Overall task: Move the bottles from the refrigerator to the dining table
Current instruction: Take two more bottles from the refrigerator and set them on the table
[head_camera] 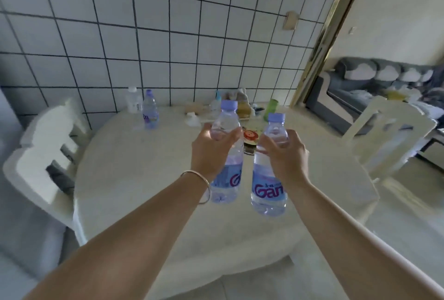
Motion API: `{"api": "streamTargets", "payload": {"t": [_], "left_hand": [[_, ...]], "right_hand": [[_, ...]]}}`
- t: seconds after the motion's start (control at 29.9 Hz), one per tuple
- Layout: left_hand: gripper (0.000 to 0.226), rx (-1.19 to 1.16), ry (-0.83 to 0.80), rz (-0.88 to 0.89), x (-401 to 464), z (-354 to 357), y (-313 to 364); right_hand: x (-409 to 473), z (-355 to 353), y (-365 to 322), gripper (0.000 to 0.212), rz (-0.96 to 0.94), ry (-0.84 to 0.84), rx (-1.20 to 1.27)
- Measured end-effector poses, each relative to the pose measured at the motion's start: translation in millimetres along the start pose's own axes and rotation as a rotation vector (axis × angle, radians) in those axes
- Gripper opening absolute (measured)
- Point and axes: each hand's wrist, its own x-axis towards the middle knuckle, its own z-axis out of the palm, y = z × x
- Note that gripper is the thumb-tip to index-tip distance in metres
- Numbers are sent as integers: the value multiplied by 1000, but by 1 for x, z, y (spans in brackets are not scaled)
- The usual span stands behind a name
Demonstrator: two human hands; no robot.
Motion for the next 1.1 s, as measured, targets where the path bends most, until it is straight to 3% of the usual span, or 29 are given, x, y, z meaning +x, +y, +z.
{"api": "streamTargets", "payload": {"t": [0.13, 0.4, 0.64, 0.74, 1.1], "left_hand": [[36, 54, 81, -33, 63, -5, -32], [31, 199, 151, -130, 211, -32, -114], [54, 324, 305, -136, 318, -46, -181], [50, 312, 335, -139, 354, -49, -205], [63, 334, 379, -40, 452, -45, -269]], "right_hand": [[61, 61, 11, 43, -26, -110, 14], [171, 206, 25, 29, 14, -301, 57], [251, 319, 43, 33, 64, -322, 51], [275, 359, 60, 44, 75, -342, 62], [351, 456, 83, 43, -42, -366, 71]]}}
